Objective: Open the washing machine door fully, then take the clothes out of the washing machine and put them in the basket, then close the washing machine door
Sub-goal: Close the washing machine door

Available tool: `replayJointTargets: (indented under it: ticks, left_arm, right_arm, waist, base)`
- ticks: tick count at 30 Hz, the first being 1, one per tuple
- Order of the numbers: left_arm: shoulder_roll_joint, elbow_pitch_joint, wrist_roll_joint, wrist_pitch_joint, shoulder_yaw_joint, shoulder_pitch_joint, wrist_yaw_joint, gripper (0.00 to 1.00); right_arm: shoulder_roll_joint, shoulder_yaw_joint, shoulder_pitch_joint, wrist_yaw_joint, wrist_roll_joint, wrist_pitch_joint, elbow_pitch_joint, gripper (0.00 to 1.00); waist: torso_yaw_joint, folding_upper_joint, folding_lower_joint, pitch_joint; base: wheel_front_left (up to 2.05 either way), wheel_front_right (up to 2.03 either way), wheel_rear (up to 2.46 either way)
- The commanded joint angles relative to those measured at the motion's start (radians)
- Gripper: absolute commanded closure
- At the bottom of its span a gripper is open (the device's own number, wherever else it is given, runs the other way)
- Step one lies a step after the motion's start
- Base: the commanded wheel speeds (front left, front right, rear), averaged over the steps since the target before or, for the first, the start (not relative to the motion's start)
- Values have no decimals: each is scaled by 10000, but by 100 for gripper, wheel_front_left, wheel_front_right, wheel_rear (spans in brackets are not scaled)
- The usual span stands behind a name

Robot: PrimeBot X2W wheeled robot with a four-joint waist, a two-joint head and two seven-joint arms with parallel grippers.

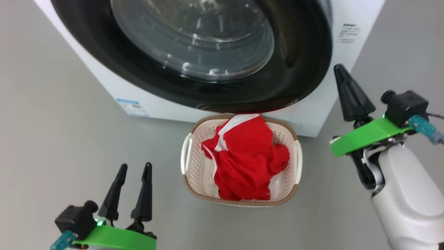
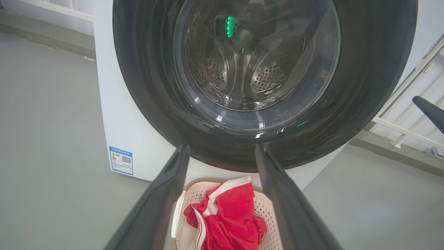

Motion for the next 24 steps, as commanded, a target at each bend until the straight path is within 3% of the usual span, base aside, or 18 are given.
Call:
replayJointTargets:
  ticks: [1, 10, 24]
  left_arm:
    - [87, -244, -95, -78, 280, -338, -56, 0]
    - [86, -373, -579, -78, -62, -919, -56, 0]
    - [86, -444, -729, -78, -109, -1239, -56, 0]
  right_arm:
    - [22, 96, -346, 63, 75, -63, -156, 100]
    - [-394, -32, -1433, 63, -16, -63, 285, 100]
    - [-335, -448, -2391, 63, -97, -63, 394, 100]
  waist:
    - [444, 0, 0, 486]
    - [975, 0, 0, 1395]
    - [1115, 0, 0, 1866]
  base:
    - [0, 0, 0]
    - [0, 0, 0]
    - [0, 0, 0]
